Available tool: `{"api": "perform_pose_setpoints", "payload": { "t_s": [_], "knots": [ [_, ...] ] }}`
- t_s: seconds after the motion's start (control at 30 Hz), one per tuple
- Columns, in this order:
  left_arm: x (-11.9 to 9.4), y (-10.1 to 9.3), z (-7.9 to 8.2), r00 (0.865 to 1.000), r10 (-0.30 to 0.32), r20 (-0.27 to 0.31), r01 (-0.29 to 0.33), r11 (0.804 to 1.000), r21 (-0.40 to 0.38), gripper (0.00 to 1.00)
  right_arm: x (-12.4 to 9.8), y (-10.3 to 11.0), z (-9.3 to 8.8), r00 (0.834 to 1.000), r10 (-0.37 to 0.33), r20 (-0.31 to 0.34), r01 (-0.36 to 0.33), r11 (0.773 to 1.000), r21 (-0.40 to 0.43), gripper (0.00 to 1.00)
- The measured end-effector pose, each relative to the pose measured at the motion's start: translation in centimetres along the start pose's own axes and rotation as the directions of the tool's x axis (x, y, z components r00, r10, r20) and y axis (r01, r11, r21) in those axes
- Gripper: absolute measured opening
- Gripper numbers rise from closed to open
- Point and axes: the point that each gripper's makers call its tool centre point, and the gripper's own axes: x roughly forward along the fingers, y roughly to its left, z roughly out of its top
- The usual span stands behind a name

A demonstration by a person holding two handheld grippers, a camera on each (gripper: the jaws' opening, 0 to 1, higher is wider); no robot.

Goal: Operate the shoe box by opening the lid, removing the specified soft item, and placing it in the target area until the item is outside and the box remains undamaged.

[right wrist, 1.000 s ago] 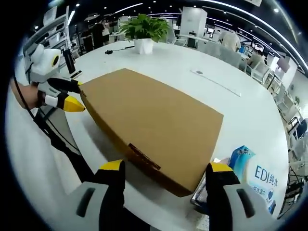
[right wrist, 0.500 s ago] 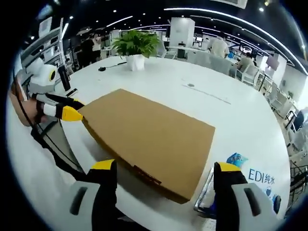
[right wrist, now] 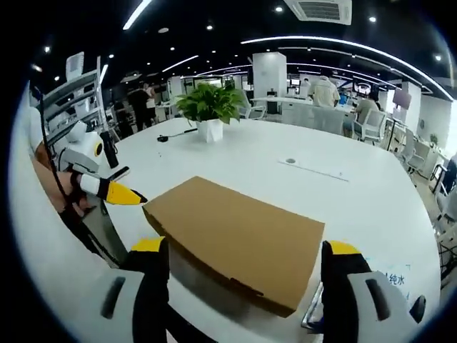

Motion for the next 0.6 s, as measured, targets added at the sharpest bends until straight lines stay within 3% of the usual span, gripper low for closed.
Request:
{"api": "perform_pose_setpoints", "payload": {
  "t_s": [0.07, 0.1, 0.2, 0.33, 0.4, 0.53, 0.6],
  "knots": [
    [-0.1, -0.1, 0.1, 1.000, -0.009, -0.002, 0.009, 1.000, 0.016, 0.80, -0.2, 0.4, 0.2, 1.000, 0.014, 0.006, -0.014, 0.999, 0.033, 0.74],
    [-0.2, 0.0, 0.3, 0.999, -0.032, 0.008, 0.032, 0.999, -0.015, 0.79, -0.3, 0.9, 0.4, 0.999, 0.037, 0.022, -0.039, 0.995, 0.093, 0.74],
    [-0.4, 0.4, 0.8, 0.997, -0.074, 0.030, 0.076, 0.993, -0.095, 0.81, -0.6, 2.0, 0.7, 0.995, 0.076, 0.067, -0.090, 0.966, 0.241, 0.94],
    [-0.3, 1.1, 0.8, 0.996, -0.077, 0.038, 0.084, 0.975, -0.206, 0.89, -0.9, 2.0, 0.0, 0.995, 0.050, 0.082, -0.076, 0.931, 0.357, 0.98],
    [-0.3, 1.5, 0.9, 0.996, -0.071, 0.047, 0.081, 0.962, -0.261, 0.95, -1.0, 2.0, -0.6, 0.996, 0.038, 0.077, -0.066, 0.909, 0.412, 1.00],
    [-0.2, 2.5, 0.5, 0.998, -0.035, 0.051, 0.050, 0.941, -0.334, 0.96, -1.5, 2.3, -1.6, 0.996, 0.041, 0.081, -0.077, 0.855, 0.512, 1.00],
    [0.0, 3.0, 0.0, 0.999, -0.019, 0.044, 0.033, 0.931, -0.365, 0.97, -1.7, 2.3, -2.2, 0.995, 0.043, 0.085, -0.084, 0.812, 0.578, 1.00]
  ]
}}
